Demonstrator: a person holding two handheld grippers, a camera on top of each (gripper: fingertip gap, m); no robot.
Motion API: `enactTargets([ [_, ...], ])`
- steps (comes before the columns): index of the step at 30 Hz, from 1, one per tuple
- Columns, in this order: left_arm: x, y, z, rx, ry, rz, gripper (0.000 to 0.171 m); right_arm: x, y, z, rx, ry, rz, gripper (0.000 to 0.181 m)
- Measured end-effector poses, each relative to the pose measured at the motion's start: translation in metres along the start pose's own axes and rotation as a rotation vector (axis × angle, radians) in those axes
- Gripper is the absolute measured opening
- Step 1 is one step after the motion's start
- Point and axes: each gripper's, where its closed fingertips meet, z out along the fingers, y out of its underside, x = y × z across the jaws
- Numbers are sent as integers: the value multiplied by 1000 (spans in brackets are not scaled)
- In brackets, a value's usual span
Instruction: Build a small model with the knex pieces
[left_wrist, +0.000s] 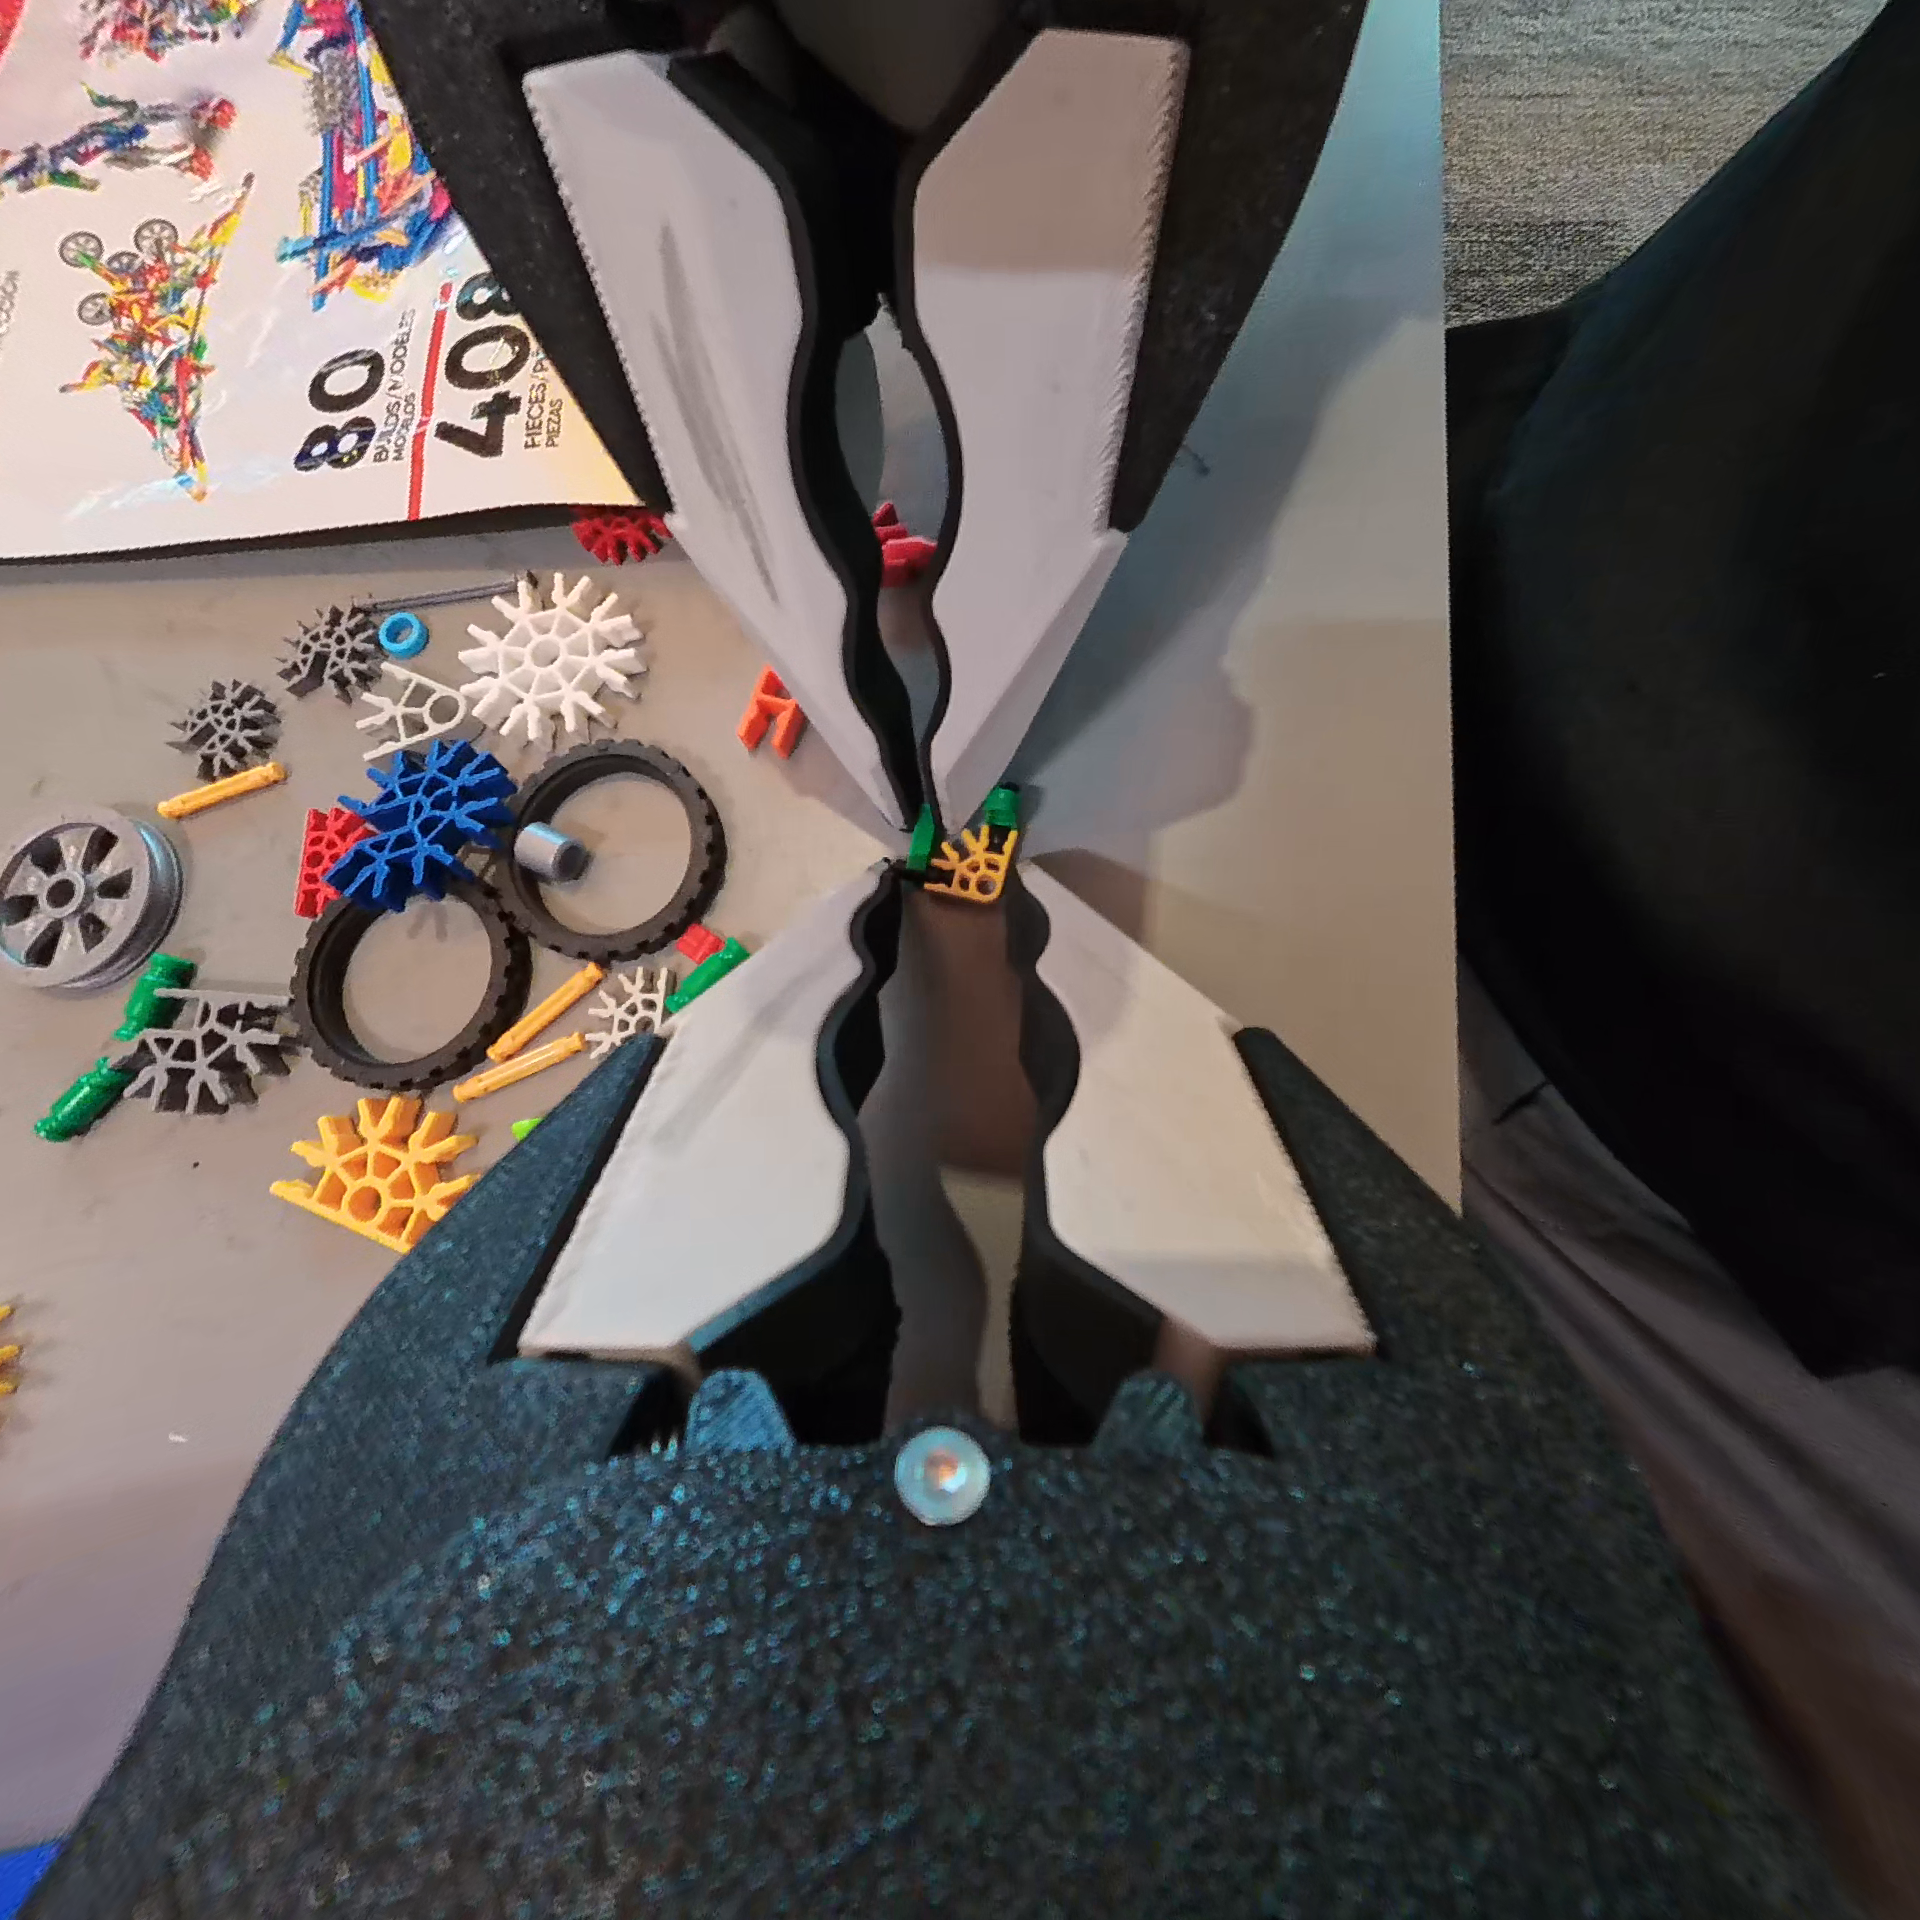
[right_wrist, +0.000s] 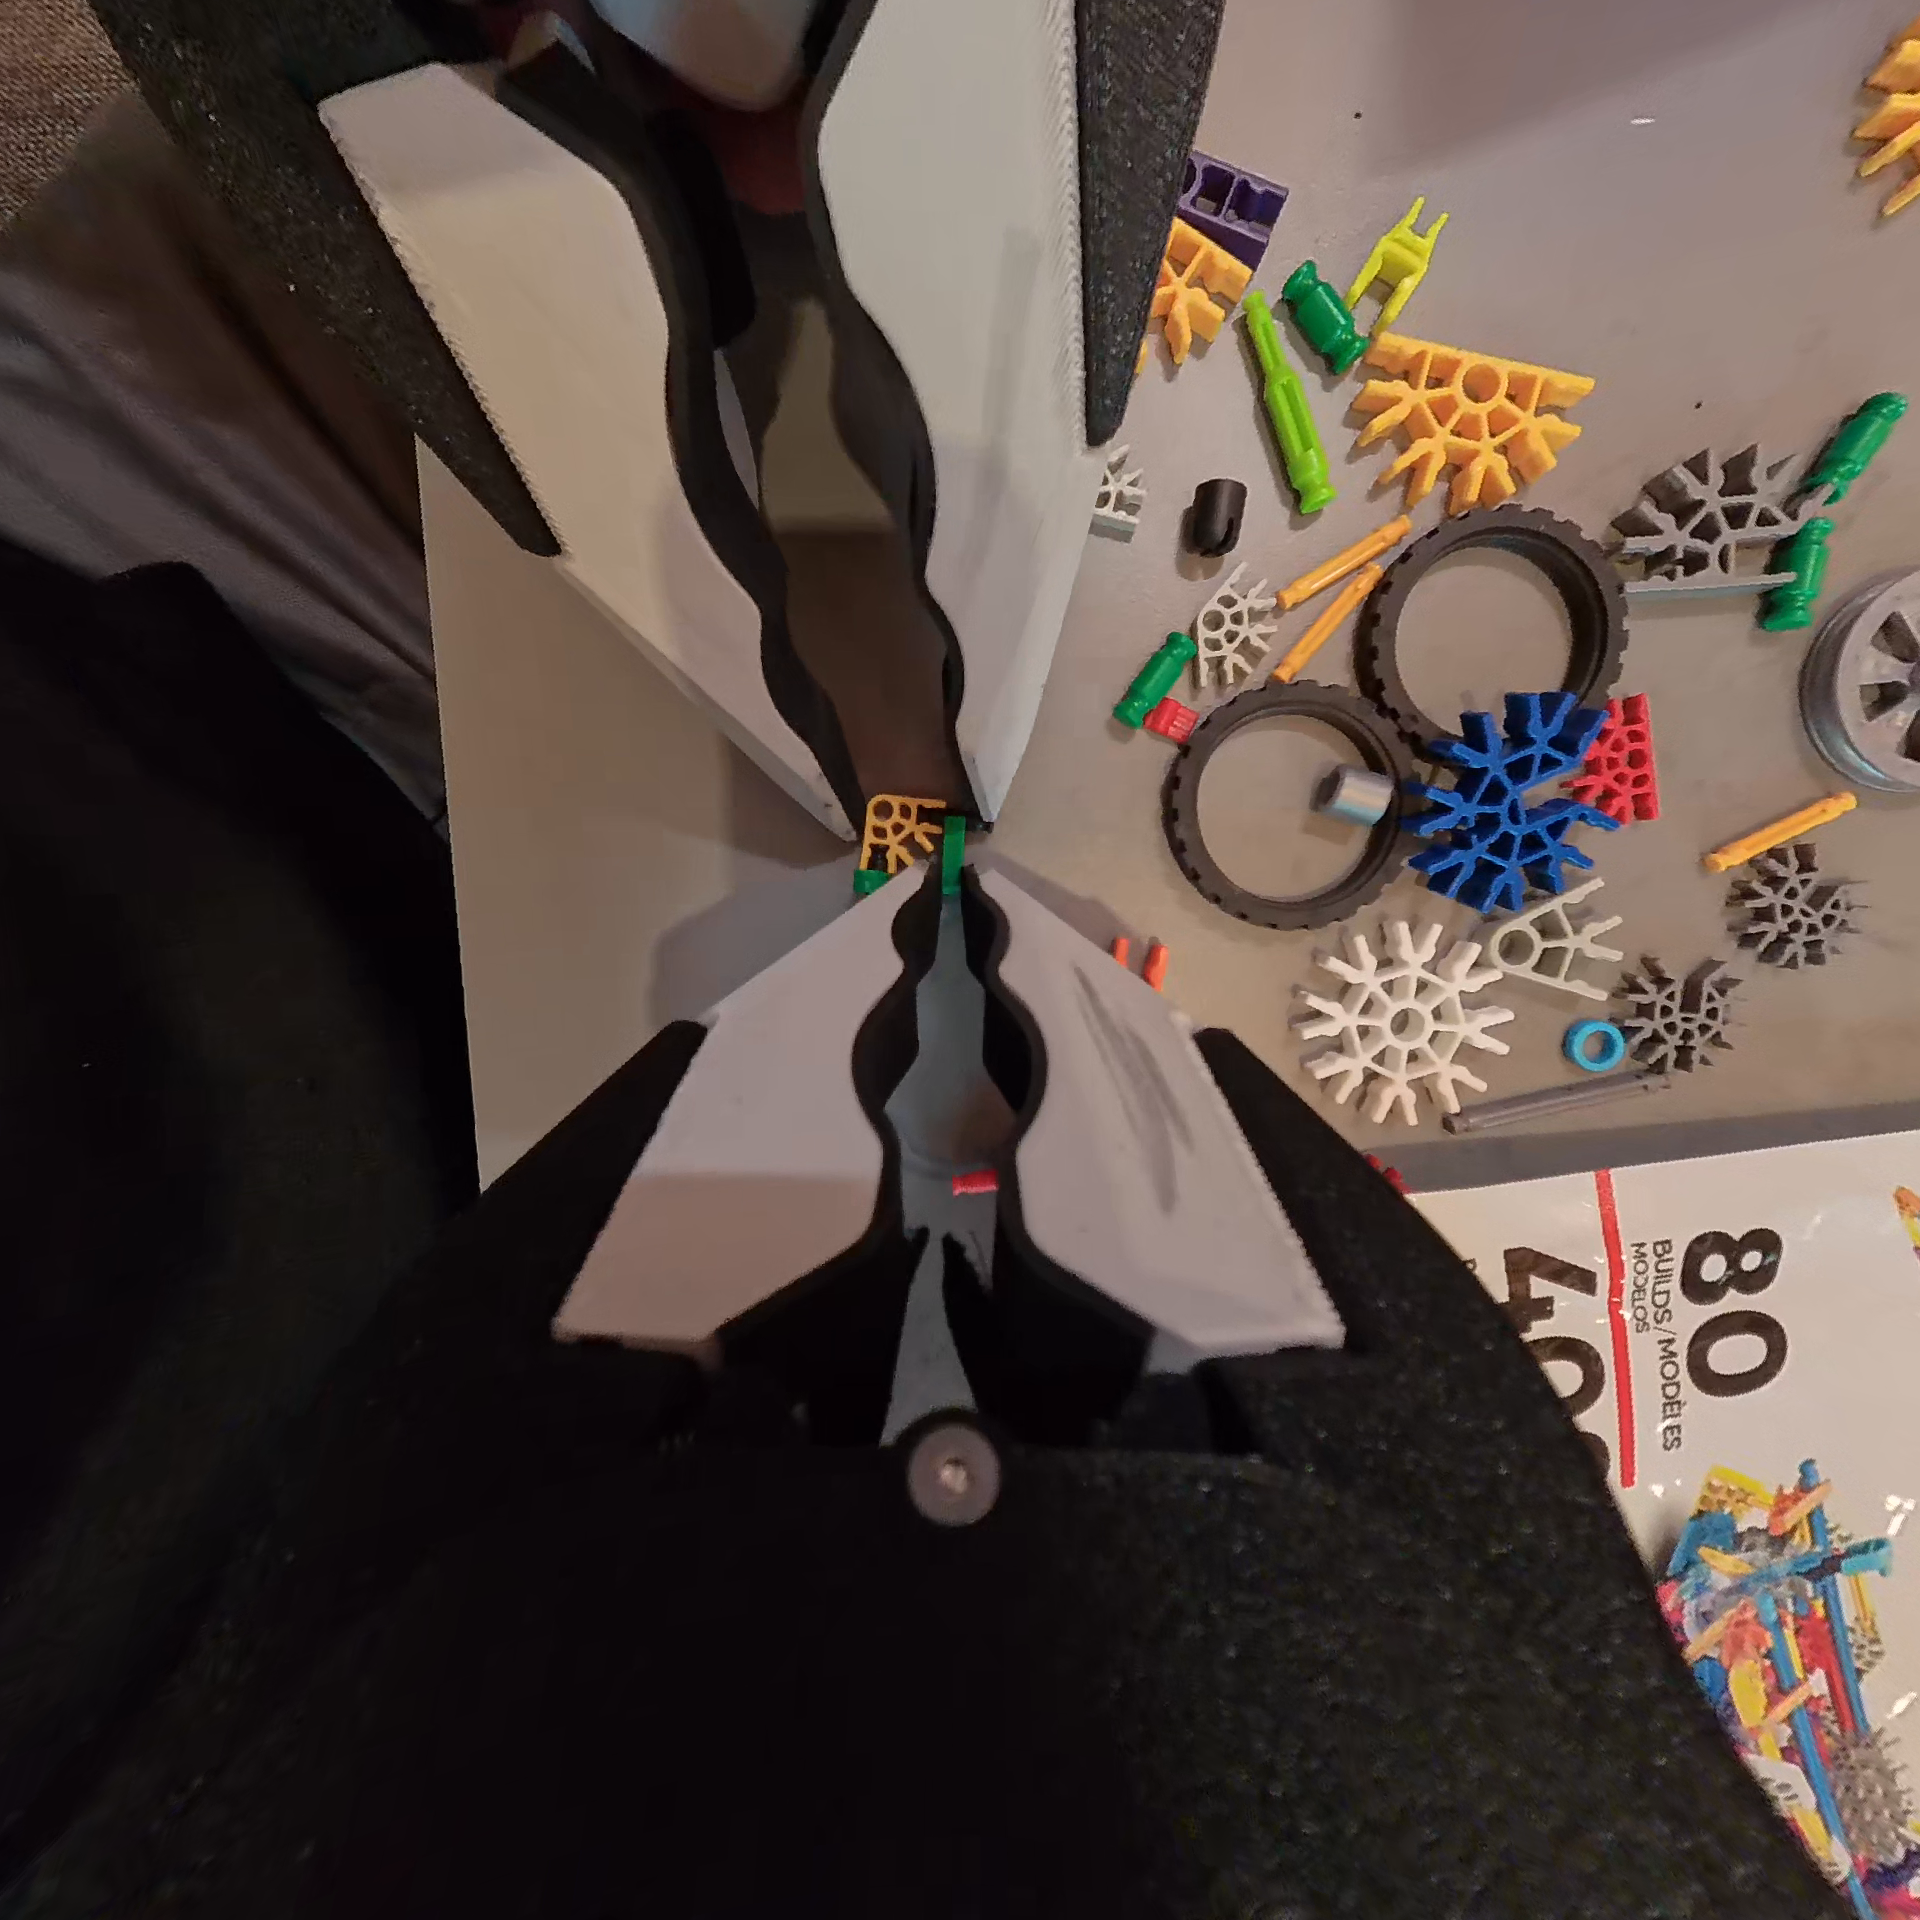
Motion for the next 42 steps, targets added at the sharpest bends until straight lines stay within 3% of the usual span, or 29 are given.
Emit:
enactTargets([
  [42,-1,-2,3,1,25,-32,14,6,5,-9,80,-38,12,2],
])
